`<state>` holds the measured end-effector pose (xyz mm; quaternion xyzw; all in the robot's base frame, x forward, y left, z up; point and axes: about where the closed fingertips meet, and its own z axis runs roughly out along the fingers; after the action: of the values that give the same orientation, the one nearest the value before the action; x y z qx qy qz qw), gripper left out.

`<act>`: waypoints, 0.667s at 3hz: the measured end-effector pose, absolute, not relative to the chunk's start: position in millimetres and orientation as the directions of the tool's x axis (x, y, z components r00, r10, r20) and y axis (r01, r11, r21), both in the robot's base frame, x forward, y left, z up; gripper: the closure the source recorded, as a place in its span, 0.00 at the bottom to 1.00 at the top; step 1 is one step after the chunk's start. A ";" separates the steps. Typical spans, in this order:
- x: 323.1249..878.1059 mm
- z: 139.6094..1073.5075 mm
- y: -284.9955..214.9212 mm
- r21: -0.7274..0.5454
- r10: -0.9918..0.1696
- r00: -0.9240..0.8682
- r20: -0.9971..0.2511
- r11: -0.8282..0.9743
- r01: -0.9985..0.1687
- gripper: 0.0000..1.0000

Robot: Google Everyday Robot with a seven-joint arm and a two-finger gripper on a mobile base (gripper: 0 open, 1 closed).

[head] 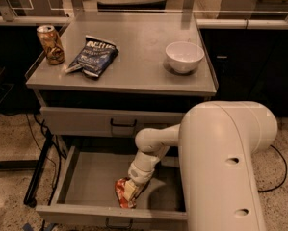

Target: Place coke can into middle drawer

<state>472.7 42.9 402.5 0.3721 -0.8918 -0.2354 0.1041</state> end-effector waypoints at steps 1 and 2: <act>470.4 397.8 38.6 0.497 -0.693 -0.720 0.028 0.635 -0.592 1.00; 470.4 397.7 38.6 0.497 -0.693 -0.720 0.028 0.635 -0.592 0.86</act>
Offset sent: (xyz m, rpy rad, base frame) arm -0.0023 -0.0044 -0.0048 -0.0127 0.0120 -0.0268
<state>470.4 38.6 397.7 0.3580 -0.8975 -0.2334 0.1087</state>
